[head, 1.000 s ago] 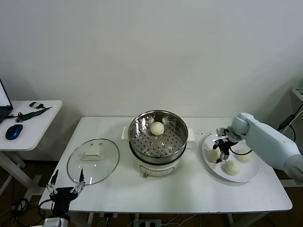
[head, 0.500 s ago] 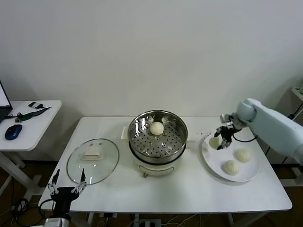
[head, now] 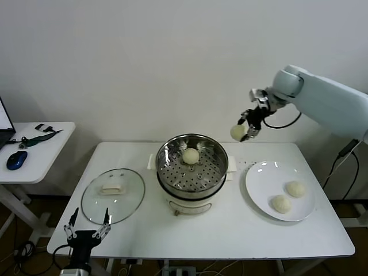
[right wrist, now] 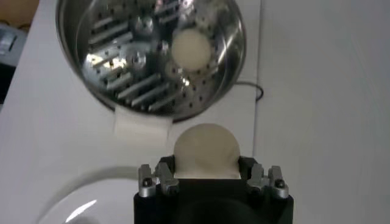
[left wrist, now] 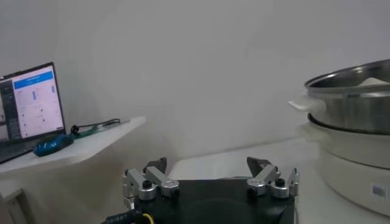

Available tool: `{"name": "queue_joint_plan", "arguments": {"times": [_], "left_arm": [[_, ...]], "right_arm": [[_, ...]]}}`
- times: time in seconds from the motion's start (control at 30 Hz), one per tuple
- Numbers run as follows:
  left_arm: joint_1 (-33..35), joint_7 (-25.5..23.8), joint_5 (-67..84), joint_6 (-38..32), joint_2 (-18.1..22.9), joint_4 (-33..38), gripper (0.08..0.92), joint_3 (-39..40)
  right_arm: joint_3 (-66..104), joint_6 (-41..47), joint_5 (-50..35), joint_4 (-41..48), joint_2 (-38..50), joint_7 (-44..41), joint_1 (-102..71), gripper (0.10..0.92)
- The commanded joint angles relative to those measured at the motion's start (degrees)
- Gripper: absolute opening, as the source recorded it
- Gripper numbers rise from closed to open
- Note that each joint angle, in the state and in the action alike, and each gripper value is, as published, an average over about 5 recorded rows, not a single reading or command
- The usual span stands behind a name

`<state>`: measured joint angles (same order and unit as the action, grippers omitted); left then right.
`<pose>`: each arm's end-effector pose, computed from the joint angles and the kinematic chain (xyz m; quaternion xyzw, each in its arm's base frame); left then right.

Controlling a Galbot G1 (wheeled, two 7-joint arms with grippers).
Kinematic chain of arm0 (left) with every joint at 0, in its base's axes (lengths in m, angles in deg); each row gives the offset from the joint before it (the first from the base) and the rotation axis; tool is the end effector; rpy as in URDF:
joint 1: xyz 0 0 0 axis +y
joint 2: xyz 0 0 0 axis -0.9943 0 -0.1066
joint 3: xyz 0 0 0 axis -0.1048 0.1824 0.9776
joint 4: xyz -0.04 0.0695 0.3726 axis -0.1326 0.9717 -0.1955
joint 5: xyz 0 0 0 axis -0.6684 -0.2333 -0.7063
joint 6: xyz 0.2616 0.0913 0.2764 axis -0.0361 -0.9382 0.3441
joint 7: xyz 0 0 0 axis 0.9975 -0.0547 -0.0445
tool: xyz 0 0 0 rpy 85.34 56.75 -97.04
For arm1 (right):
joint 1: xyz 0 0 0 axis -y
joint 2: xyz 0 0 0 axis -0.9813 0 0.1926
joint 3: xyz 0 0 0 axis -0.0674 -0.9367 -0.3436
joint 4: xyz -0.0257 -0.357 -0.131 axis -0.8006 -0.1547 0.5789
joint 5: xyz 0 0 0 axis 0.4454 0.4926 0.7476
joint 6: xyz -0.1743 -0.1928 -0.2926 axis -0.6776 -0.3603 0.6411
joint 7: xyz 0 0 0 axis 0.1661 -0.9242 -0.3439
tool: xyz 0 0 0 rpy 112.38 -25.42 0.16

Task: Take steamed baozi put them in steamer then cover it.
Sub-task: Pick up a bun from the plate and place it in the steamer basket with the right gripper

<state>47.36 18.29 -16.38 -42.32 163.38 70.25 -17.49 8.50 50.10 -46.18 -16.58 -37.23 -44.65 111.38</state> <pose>0.1322 0.0722 -0.3638 0.0703 -0.9880 -0.1198 0.0670 0.6734 -0.0461 0.0193 0.5402 -0.5928 0.5110 0.3092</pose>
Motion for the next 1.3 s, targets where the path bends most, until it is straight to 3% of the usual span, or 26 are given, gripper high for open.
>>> {"name": "queue_joint_plan", "arguments": {"times": [0.03,0.5,1.03,1.17,1.3], "left_arm": [[0.56,0.56,-0.07,0.53,-1.02,1.08,0.823,0.75],[0.35,0.69,-0.09,0.58,-1.39,1.3,0.823,1.0],[-0.09,0.77,-0.22,1.08,-0.99,1.2,0.823,0.86],[-0.12,0.82,-0.27,1.13,-0.91,1.24,0.823,0.81],[-0.25,0.86,-0.44,1.28,-0.72,1.49,0.823,0.93]], "right_arm": [[-7.61,5.66,-11.62,-4.16,-11.01,4.31,6.25,0.662],[-9.52,7.34,-9.82,-4.76,-19.24,10.39,-5.0,0.662],[-8.79,6.59,-6.47,2.95,-22.88,10.46,-9.96,0.664],[-8.28,6.6,-5.78,3.52,-23.13,9.61,-10.05,0.698],[-8.12,6.66,-5.67,2.91,-22.79,8.92,-9.99,0.787]]}}
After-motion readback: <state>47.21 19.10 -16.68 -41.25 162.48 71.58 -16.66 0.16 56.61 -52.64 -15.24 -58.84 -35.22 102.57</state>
